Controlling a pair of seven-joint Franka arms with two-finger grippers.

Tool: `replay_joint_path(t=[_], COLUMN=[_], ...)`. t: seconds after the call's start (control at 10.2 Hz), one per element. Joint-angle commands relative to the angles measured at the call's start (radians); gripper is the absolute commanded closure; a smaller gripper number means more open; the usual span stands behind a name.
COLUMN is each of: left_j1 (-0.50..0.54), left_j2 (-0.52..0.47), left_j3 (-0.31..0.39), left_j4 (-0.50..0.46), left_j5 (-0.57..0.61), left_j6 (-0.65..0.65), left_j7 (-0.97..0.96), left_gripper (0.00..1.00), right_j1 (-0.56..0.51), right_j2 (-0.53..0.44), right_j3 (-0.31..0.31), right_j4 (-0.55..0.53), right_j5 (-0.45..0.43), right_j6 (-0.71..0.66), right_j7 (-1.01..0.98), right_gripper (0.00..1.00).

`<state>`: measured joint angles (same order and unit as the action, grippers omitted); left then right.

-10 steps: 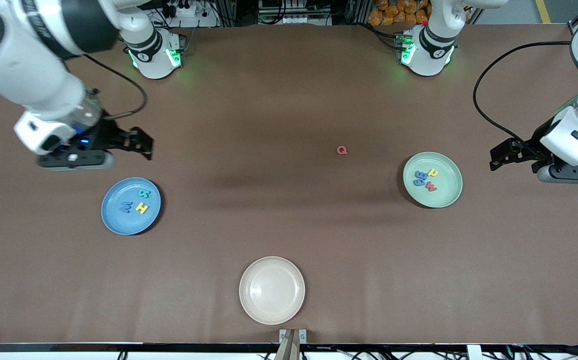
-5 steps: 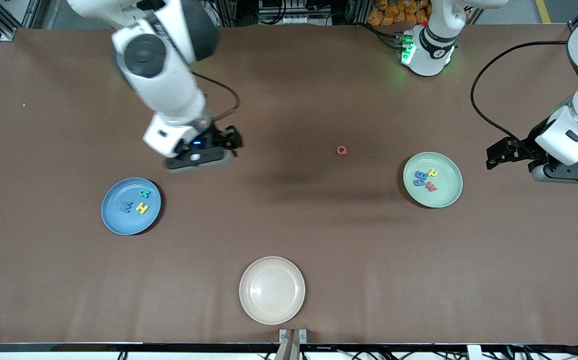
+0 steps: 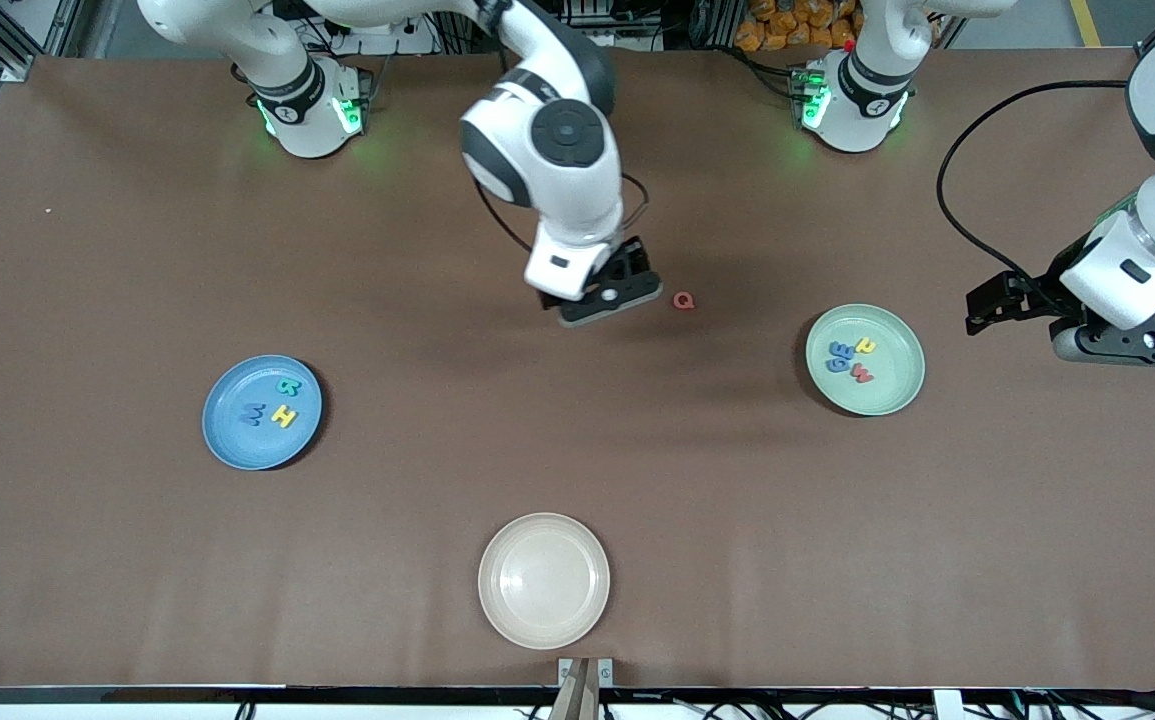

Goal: Sort uppercase to blue plate, lowercase to green plate
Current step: 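Move the right gripper toward the pink o while the left gripper withdraws, then grasp the pink o with the right gripper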

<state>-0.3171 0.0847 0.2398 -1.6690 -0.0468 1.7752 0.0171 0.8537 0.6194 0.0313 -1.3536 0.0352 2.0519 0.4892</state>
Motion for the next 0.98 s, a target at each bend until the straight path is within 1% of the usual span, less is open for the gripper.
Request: replay_joint_path(t=[0.0, 0.1, 0.2, 0.29, 0.39, 0.49, 0.69, 0.88], left_j1=[0.009, 0.009, 0.007, 0.004, -0.002, -0.003, -0.003, -0.003], left_j2=[-0.006, -0.006, -0.006, -0.006, -0.006, -0.006, -0.006, -0.006], left_j3=[-0.002, -0.002, -0.002, -0.004, -0.004, -0.004, -0.004, -0.004], left_j4=[0.008, 0.009, 0.009, 0.009, 0.009, 0.009, 0.011, 0.011], left_j5=[0.024, 0.024, 0.024, 0.024, 0.024, 0.024, 0.024, 0.024], left_j6=[-0.02, -0.02, -0.02, -0.02, -0.02, -0.02, -0.02, -0.02], left_j7=[-0.002, -0.002, -0.002, -0.002, -0.002, -0.002, -0.002, -0.002], left_gripper=[0.0, 0.0, 0.0, 0.0, 0.0, 0.0, 0.0, 0.0], right_j1=[0.047, 0.079, 0.111, 0.142, 0.169, 0.18, 0.194, 0.202], right_j2=[0.1, 0.167, 0.221, 0.265, 0.305, 0.334, 0.364, 0.382], right_j3=[-0.007, -0.008, -0.017, -0.036, -0.059, -0.059, -0.056, -0.056], right_j4=[0.091, 0.153, 0.203, 0.24, 0.284, 0.31, 0.318, 0.318], right_j5=[-0.009, -0.012, -0.015, -0.015, -0.015, -0.014, -0.011, -0.011], right_j6=[0.06, 0.07, 0.07, 0.071, 0.073, 0.076, 0.093, 0.093], right_j7=[0.006, 0.006, 0.006, 0.005, -0.004, -0.053, -0.142, -0.204], right_gripper=[0.0, 0.0, 0.02, 0.06, 0.06, 0.06, 0.11, 0.14])
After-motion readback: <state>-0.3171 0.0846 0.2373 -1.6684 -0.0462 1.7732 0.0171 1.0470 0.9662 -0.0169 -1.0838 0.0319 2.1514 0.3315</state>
